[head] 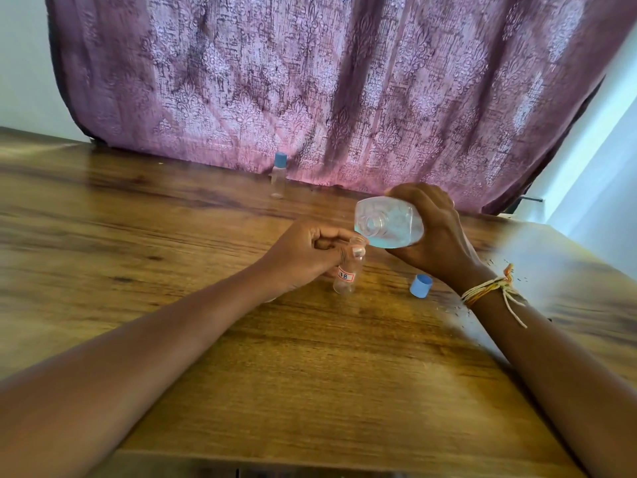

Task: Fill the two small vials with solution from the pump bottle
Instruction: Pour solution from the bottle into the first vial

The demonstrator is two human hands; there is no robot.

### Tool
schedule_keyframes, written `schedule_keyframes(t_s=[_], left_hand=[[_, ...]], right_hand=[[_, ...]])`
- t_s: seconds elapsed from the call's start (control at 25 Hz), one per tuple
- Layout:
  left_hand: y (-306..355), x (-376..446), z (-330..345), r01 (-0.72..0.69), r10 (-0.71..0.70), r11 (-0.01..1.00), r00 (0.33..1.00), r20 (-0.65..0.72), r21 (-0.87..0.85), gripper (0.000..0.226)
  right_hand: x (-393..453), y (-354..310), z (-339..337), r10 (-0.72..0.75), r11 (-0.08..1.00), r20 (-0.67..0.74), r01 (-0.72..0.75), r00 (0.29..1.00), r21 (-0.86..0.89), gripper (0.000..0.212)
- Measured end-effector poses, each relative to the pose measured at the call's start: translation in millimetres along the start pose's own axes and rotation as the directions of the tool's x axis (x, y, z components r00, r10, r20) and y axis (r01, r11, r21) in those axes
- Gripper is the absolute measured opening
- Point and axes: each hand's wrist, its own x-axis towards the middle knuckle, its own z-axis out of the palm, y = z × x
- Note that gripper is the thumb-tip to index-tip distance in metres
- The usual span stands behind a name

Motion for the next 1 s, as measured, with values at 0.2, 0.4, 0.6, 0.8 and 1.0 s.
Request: schedule_keyframes(t_s=[0.2,0.4,0.6,0.8,1.0], left_hand=[[-0.1,-0.6,0.5,-0.009,0.009,1.0,1.0,0.002,-0.005,0.02],[-1.7,0.4,-0.3,0.013,-0.013,1.0,1.0,-0.002,-0.015,0.023],[-0.6,-0.8,0.6,0.022,-0.021,0.999,1.0,0.016,-0.027,0.025],[-0.9,0.0,0.1,0.028,-0.027,0.999,0.999,0.021,-0.022,0.025],[-0.8,-0.6,0.1,0.035,-0.034,0.998,0.999,0.019,-0.045,0.025]], right_hand=[[0.9,-0.8,-1.2,-0.018,1.0,-0.013,0.018,1.0,-0.017,0.056],[3.0,-1.1,-3.4,-0.057,0.996,-0.029,0.055,0.998,-0.068,0.056],[4.0,-1.3,-4.4,-0.064,0.993,-0.041,0.06,0.997,-0.104,0.054],[4.2,-1.2,-3.8,-0.067,0.989,-0.059,0.058,0.996,-0.136,0.051],[4.6,-1.2,-5.8,-0.069,0.989,-0.071,0.059,0.995,-0.133,0.05]])
